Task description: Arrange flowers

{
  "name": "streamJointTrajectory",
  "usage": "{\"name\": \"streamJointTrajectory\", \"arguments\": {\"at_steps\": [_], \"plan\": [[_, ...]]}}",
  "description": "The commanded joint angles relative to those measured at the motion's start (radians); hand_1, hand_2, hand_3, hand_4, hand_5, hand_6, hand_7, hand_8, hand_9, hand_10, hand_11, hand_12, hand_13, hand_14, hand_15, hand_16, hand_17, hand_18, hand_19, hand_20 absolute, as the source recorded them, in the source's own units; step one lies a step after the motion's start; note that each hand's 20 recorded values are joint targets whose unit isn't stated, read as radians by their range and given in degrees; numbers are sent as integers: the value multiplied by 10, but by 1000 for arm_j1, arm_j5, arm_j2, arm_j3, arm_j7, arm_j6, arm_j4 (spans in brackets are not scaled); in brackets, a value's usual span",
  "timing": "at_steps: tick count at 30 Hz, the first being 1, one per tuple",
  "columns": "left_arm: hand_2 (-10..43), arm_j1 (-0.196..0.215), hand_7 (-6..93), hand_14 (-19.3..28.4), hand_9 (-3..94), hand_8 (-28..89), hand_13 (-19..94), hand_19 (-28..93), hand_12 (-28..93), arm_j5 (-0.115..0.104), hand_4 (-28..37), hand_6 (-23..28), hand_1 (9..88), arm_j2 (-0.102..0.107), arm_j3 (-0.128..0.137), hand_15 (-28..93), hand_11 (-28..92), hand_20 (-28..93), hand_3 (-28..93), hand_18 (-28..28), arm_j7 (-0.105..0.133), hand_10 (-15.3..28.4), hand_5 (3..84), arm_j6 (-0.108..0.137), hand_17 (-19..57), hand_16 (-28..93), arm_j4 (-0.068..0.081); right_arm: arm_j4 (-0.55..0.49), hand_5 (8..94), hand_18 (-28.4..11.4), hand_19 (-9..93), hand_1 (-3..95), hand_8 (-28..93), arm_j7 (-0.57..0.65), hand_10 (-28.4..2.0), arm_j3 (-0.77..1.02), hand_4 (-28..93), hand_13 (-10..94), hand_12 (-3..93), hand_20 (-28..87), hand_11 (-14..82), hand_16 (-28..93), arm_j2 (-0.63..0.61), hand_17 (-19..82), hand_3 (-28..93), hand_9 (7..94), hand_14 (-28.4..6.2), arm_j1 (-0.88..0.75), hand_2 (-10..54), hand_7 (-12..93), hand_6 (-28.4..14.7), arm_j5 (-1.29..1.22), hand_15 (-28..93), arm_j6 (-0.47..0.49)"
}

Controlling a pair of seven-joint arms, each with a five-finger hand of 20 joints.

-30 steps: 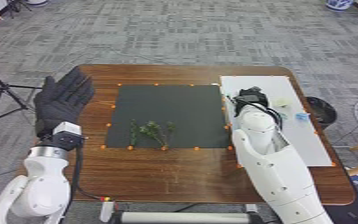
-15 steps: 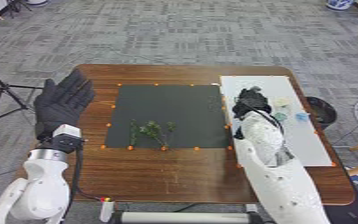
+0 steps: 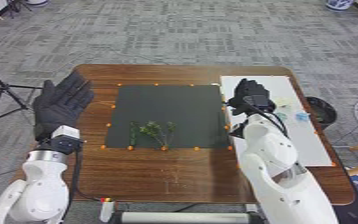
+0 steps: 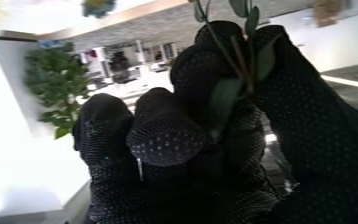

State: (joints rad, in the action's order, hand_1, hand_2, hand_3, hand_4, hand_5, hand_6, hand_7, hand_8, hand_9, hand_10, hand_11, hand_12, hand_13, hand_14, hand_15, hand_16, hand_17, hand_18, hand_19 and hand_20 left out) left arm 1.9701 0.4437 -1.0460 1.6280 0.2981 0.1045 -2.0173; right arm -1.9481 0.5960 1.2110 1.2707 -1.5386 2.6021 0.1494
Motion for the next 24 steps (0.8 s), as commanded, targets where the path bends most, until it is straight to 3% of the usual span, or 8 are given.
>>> {"name": "streamJointTrajectory", "arguments": {"at_steps": [1,8,16,24], "plan": [[132,2,101,147,340,-83,261,325,96,4,-283,85,256,-9,2,195,173,79,675,143,-22,146,452,-17,-66,-19,-2,-64,743,-220,932,504,233,-49,-93,-87,-64,815,597,460,365,442,27,566,719,811,-71,-68,-95,434,-33,18,680,0],[130,-13,101,146,341,-83,261,324,97,3,-283,84,254,-8,-7,197,174,79,679,143,-33,145,451,-28,-65,-18,9,-47,743,-220,932,507,234,-110,-93,-147,-67,818,597,459,362,444,25,567,718,813,-69,-130,-95,433,-33,87,675,2],[131,1,102,145,341,-84,262,323,96,0,-283,84,255,-11,6,199,175,79,677,142,-24,144,453,-13,-64,-20,0,10,741,-217,932,506,230,-195,-93,-167,-70,819,598,456,362,445,7,569,718,815,-66,-182,-95,436,-30,189,673,-11],[133,-9,101,146,341,-84,261,325,96,-4,-283,85,255,-10,-2,201,176,80,676,142,-21,144,454,-11,-65,-19,5,85,736,-214,932,509,225,-209,-92,-170,-81,817,596,451,364,445,47,566,714,812,-67,-144,-95,441,-27,212,672,-46]]}}
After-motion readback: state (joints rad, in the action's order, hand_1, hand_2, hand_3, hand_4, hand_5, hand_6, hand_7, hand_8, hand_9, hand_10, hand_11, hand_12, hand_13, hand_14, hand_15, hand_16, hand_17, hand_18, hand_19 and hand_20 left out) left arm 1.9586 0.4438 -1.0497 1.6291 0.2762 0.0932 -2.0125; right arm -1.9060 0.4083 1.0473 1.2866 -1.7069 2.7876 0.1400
